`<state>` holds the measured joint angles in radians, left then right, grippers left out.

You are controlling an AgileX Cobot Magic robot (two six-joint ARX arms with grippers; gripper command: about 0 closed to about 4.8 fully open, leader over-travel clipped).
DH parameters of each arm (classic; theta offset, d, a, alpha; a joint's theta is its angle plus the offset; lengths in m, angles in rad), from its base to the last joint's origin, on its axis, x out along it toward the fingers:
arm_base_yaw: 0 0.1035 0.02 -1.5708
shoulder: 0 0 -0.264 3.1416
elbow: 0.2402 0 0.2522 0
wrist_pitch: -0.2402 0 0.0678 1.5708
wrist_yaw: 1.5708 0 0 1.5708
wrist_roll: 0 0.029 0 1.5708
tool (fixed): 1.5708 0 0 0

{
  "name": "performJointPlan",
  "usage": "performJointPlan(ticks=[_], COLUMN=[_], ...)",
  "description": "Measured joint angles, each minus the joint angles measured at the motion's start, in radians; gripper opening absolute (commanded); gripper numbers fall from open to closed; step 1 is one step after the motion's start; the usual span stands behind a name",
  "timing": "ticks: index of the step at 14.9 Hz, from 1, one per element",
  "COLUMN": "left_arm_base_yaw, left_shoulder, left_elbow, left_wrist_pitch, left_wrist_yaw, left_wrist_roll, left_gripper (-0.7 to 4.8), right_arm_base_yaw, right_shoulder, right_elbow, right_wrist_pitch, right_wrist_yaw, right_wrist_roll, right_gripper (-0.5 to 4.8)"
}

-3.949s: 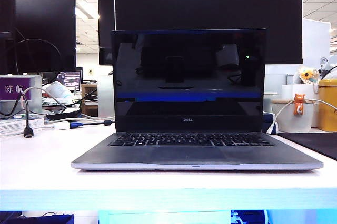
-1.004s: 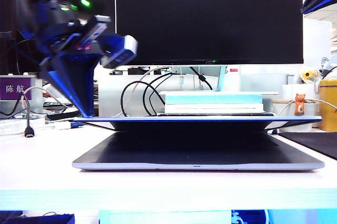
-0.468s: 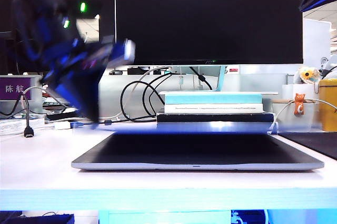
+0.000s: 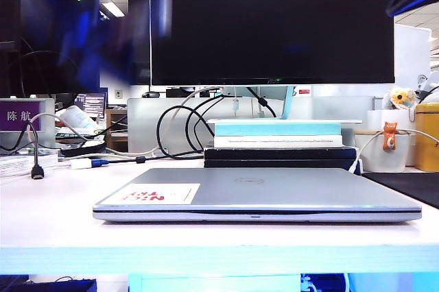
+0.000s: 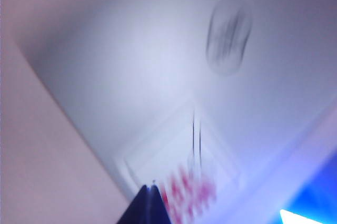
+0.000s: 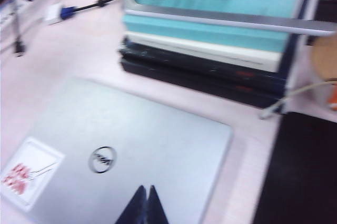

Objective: Close the lid of the gray laptop.

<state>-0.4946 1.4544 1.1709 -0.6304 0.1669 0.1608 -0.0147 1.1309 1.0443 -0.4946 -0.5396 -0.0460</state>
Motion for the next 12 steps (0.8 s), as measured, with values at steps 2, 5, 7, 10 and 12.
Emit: performJointPlan(ticks=[2,5,7,10,12], left_arm_base_yaw=[0.011,0.048,0.115,0.188,0.186], left_shoulder=[-0.245,-0.464,-0.606,-0.733,-0.869], left_elbow=[-0.025,-0.214,-0.354,-0.470,-0.557], left_wrist_pitch=[0.122,0.298,0.387,0.402,0.464], left_wrist_yaw=[-0.204,-0.266,-0.276,-0.303,-0.351], left_wrist_roll=[0.025,0.051,0.045,-0.005,-0.016], left_gripper=[-0.05,-0.05,-0.05,-0.05,-0.05], right_arm_base_yaw=[0.000,0.000,0.000,0.000,0.001], right_shoulder=[-0.004,-0.029,-0.053,-0.056,-0.116], right_elbow=[0.000,0.000,0.000,-0.002,-0.081], right_wrist_pitch=[-0.002,0.017,0.014,-0.039,-0.018], right_wrist_yaw=[-0.006,-0.023,-0.132,-0.272,-0.155], right_wrist_roll=[0.000,0.000,0.000,-0.004,-0.008], right_gripper=[-0.02,-0.02,-0.02,-0.02,-0.02])
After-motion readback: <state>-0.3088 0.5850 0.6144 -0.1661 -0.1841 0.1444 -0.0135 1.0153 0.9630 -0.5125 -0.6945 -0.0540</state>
